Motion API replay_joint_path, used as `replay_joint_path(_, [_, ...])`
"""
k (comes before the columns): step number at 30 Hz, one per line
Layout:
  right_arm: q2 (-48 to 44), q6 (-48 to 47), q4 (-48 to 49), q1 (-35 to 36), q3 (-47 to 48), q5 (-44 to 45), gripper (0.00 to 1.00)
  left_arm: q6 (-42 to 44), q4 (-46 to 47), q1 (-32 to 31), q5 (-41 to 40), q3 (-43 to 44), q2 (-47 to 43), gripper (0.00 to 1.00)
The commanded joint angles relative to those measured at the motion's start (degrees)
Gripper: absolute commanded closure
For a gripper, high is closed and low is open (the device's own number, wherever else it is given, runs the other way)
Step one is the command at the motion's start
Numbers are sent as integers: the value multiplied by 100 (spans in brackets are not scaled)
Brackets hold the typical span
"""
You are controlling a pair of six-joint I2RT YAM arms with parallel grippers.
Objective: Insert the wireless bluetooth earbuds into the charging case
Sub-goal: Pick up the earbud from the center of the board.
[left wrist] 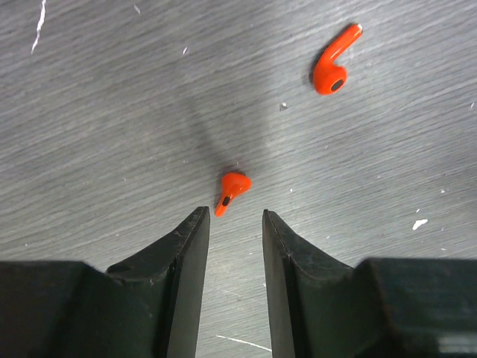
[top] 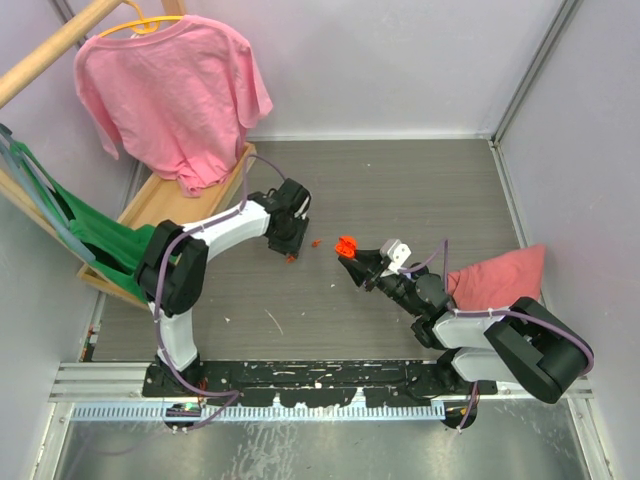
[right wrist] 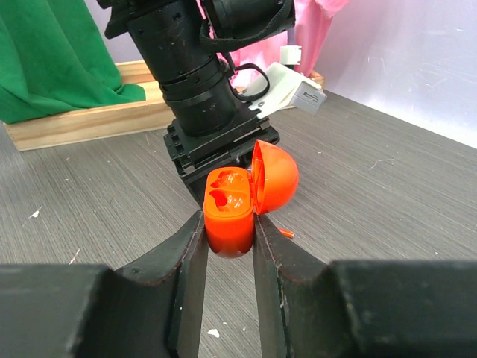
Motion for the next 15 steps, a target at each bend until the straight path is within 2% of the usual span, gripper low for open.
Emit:
replay_joint_path(1, [-17,-34,214,-14,183,-50,99,56,-13,0,-13,333,192,64])
replay_joint_path(15, [-36,-15,196,-12,189,-61,99,137,-206,0,-2,605,615,68])
